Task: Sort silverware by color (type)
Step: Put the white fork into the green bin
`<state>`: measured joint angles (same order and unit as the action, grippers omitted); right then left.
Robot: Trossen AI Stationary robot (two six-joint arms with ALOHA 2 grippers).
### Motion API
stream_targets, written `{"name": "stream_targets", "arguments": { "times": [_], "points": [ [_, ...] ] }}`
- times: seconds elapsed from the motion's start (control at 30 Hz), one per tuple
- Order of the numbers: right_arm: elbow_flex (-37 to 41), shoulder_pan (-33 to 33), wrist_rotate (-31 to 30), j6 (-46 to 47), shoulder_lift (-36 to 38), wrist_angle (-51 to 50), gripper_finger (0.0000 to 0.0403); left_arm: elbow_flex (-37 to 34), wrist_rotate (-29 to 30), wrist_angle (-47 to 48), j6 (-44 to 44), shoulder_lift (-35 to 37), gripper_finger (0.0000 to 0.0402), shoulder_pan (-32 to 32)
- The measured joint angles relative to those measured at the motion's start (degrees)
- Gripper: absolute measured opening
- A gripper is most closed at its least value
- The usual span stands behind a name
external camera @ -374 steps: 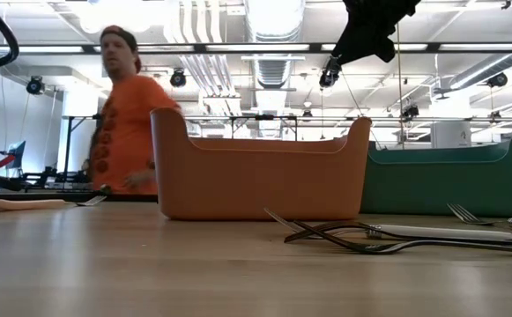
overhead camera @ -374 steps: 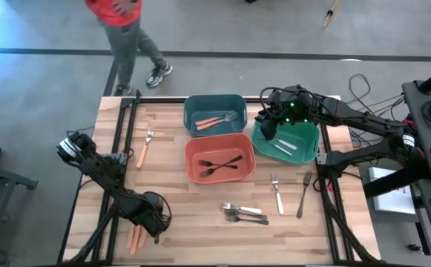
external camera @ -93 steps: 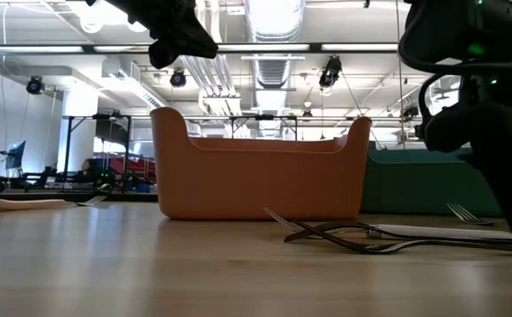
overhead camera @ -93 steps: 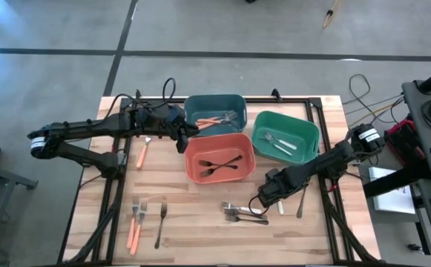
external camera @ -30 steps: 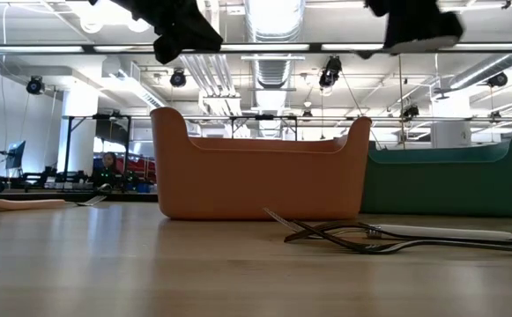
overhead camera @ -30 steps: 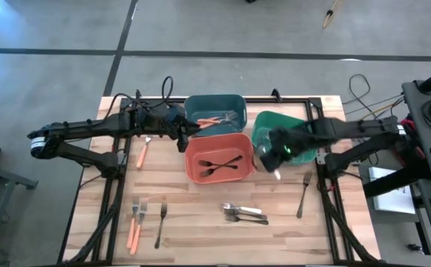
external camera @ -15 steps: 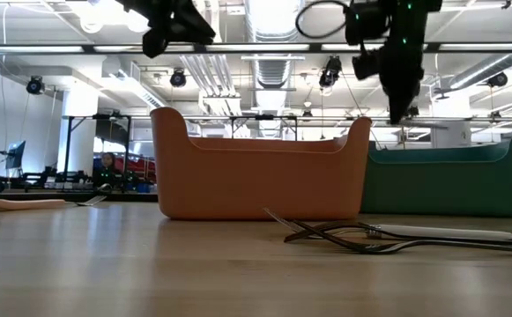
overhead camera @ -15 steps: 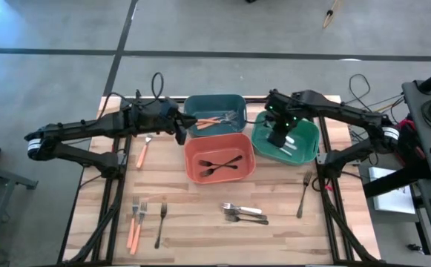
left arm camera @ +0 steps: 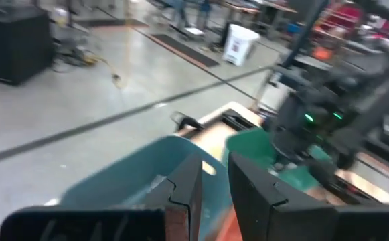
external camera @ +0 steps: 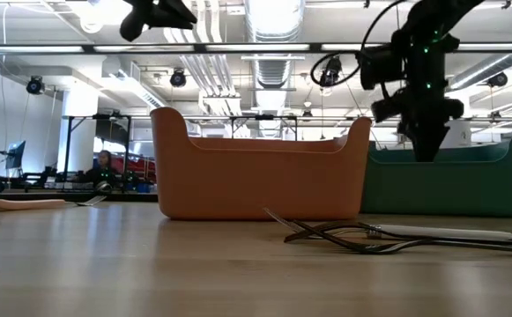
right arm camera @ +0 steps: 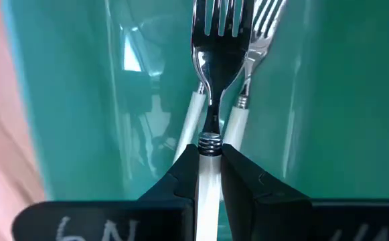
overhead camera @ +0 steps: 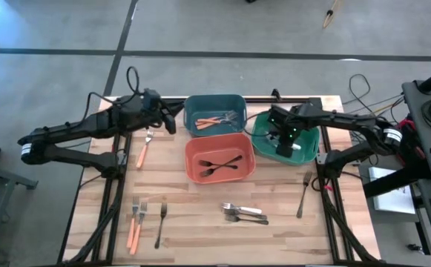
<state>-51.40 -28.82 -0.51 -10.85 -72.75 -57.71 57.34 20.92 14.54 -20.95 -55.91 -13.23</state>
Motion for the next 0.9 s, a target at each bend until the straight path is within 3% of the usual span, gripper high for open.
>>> {"name": "stream_targets", "arguments": {
  "times": [0.27, 0.9],
  "points": [
    [4.16, 0.00, -1.44, -1.07, -0.79, 4.50, 0.0029, 0.00, 7.59, -0.02, 0.76, 0.08, 0.0056, -0.53],
    [4.86, 0.00, -2.56, 1.38, -5.07, 11.45, 0.0042, 0.00, 7.72, -0.39, 0.74, -1.35, 0.0056, -2.98]
  ]
}}
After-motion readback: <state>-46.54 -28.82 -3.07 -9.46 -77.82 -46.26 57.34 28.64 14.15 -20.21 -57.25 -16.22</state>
